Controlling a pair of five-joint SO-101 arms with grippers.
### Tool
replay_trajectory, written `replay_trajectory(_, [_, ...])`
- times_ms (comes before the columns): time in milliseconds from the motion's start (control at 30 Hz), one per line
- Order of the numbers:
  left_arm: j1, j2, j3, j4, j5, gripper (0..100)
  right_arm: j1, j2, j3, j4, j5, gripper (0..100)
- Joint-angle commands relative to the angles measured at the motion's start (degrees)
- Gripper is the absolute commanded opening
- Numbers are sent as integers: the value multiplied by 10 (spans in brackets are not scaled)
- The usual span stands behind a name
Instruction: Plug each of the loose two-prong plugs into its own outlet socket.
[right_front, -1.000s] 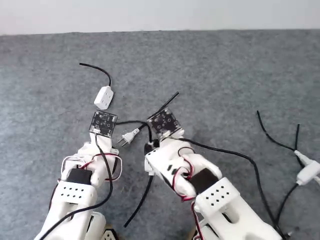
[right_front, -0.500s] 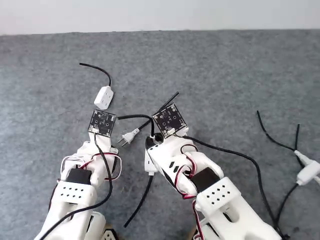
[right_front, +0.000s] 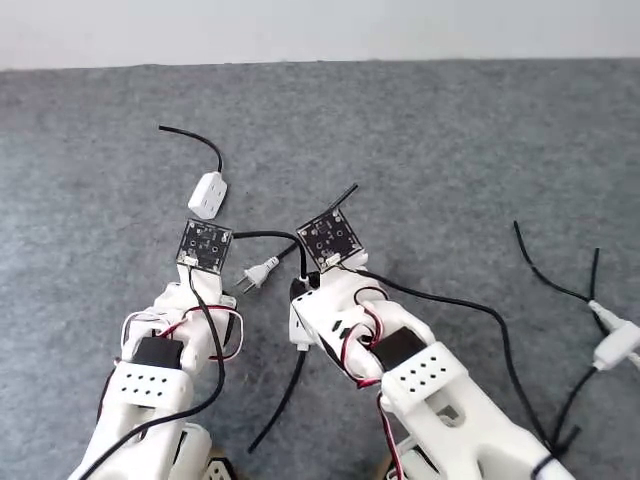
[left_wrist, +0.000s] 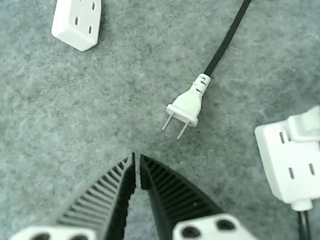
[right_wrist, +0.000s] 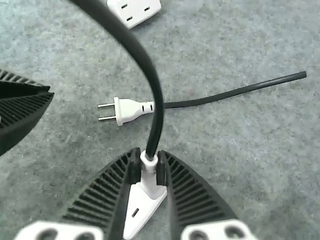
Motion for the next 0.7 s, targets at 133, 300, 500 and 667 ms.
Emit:
replay_trajectory(133, [-3, -11, -3, -11, 3, 13, 6, 4, -20, -13, -4, 8])
replay_trajectory(300, [-3, -11, -3, -10, 2, 13, 5, 5, -20, -24, -4, 8])
replay_trajectory(500, [-3, -11, -3, -10, 2, 13, 3, 5, -20, -29, -4, 8])
replay_trajectory(667, [-3, -11, -3, -10, 2, 13, 3, 5, -20, -29, -4, 8])
